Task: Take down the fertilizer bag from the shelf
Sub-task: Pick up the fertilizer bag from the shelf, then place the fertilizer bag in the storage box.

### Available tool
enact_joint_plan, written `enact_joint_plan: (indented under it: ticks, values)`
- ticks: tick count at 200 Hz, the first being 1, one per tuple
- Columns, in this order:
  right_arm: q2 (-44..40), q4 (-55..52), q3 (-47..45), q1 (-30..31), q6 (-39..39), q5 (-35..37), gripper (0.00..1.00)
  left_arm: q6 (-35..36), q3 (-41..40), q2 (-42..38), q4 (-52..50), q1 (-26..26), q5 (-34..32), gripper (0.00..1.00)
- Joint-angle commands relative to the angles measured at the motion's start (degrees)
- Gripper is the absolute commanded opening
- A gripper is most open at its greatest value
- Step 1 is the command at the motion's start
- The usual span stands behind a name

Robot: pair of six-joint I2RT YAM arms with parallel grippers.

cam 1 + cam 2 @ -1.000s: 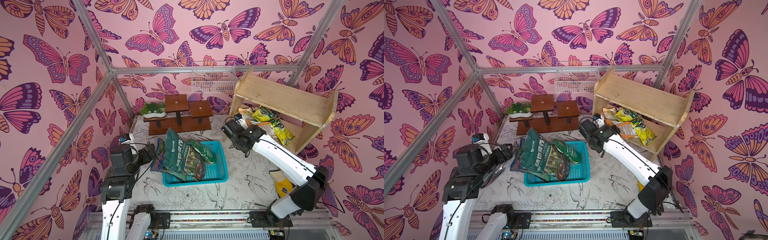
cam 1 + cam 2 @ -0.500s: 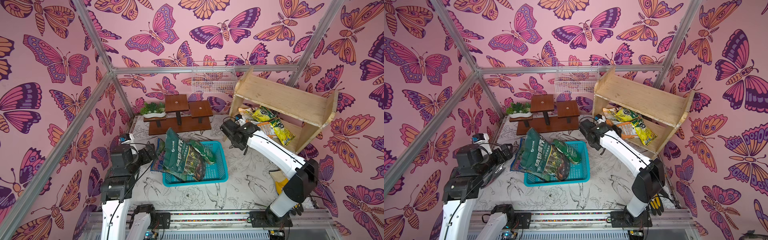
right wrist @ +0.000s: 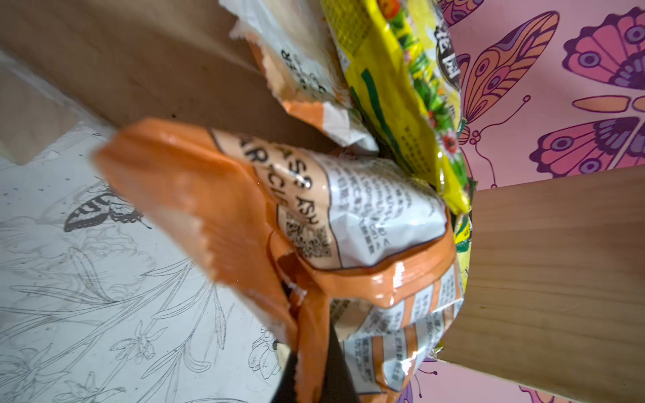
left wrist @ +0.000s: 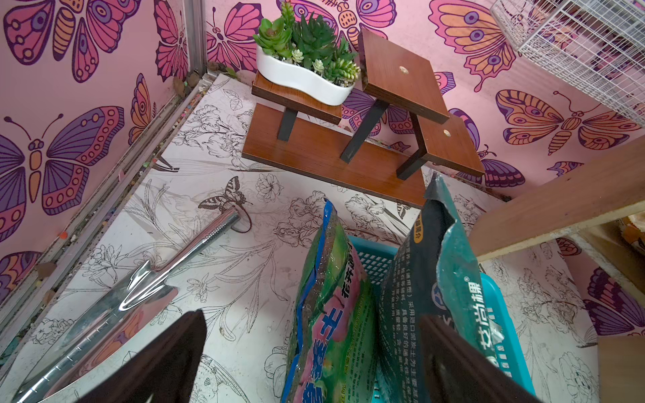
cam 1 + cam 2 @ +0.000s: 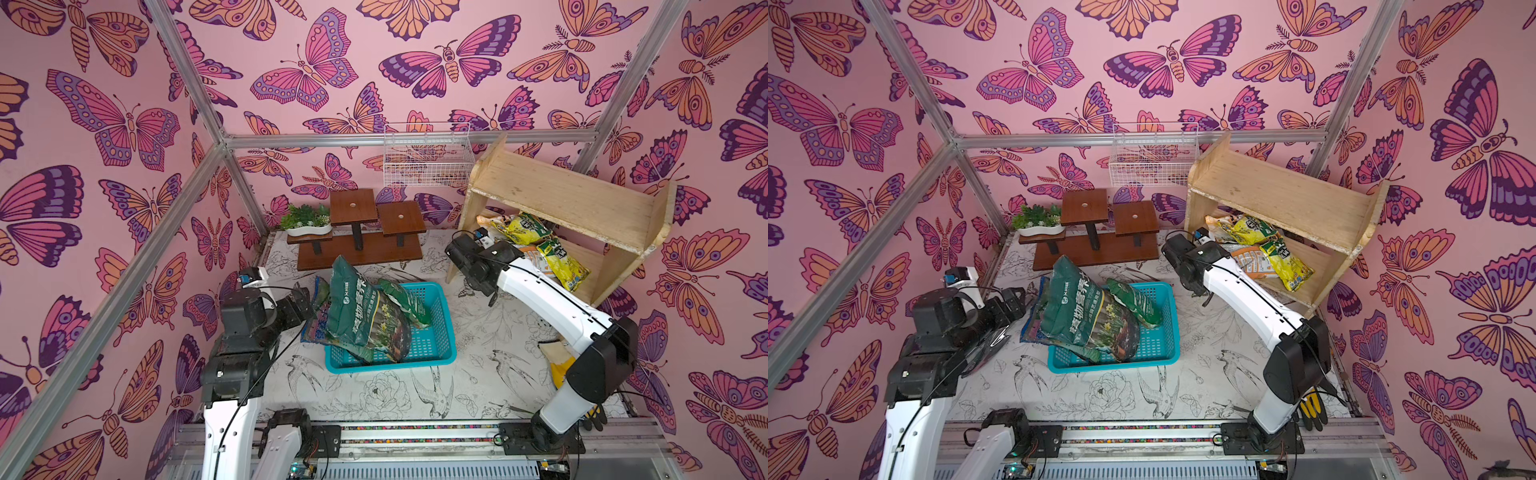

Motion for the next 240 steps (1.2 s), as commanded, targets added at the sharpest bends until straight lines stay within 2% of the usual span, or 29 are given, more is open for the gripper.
enact_joint_plan:
  ticks: [1,40,68,155,240]
  values:
    - [-7.36,5.38,-1.77,0.03,-1.92,-8.05,0.0,0.46,-0.77,-0.5,0.82,-0.08,-0.25,1.0]
    - [-20.3,13.1,-7.98,0.03,-2.55,-12.92,0.0,0.54,-0.69,-0.61,0.82,-0.08,-0.43,1.0]
    - [-24.71,13.87,-8.58,0.05,-1.69,-16.97,0.0,0.49,-0.77,-0.74,0.75,-0.08,-0.43,1.0]
    - [-28.34,13.41,-6.27,1.32,1.21,-28.63,0.0,0.47,-0.69,-0.77,0.81,-0.03,-0.42,1.0]
    - [-26.49,13.12,-1.0,14.62,6.17,-29.0,0.0,0.53,-0.69,-0.76,0.78,-0.07,-0.51,1.0]
